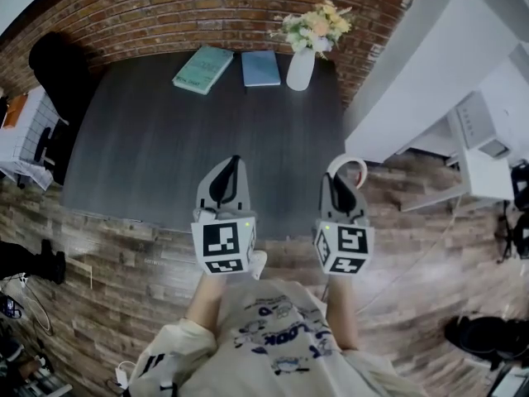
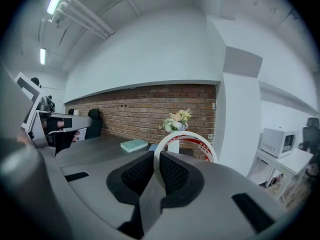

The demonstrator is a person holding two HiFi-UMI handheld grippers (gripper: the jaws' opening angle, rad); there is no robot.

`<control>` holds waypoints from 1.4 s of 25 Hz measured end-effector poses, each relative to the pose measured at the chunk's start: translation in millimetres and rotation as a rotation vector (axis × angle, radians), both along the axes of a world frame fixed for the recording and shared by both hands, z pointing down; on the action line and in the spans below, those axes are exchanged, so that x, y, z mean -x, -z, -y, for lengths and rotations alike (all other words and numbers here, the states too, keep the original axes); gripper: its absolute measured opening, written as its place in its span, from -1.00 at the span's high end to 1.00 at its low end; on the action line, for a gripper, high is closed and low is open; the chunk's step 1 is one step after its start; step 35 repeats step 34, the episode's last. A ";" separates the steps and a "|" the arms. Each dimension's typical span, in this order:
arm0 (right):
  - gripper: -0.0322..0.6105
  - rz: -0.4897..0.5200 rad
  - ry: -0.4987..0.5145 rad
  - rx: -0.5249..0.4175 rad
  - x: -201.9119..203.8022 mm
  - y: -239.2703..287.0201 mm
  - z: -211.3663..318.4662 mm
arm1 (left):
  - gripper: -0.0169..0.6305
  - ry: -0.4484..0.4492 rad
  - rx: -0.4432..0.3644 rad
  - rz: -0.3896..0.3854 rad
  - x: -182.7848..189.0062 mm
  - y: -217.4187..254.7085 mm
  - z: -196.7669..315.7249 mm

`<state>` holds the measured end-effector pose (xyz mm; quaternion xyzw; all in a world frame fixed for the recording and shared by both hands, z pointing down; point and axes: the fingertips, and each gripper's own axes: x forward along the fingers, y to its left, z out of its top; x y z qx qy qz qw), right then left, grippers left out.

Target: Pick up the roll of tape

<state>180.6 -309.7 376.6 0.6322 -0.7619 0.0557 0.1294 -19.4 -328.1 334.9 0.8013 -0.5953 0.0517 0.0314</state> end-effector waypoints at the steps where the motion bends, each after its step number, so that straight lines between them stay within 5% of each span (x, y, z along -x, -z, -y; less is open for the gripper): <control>1: 0.79 0.001 -0.002 -0.008 -1.1 1.8 -0.8 | 0.94 0.000 -0.003 0.000 -0.7 1.2 -0.8; 35: 0.79 0.015 0.002 -0.042 -10.0 10.1 -8.5 | 0.94 -0.009 -0.013 0.004 -13.2 4.9 -12.5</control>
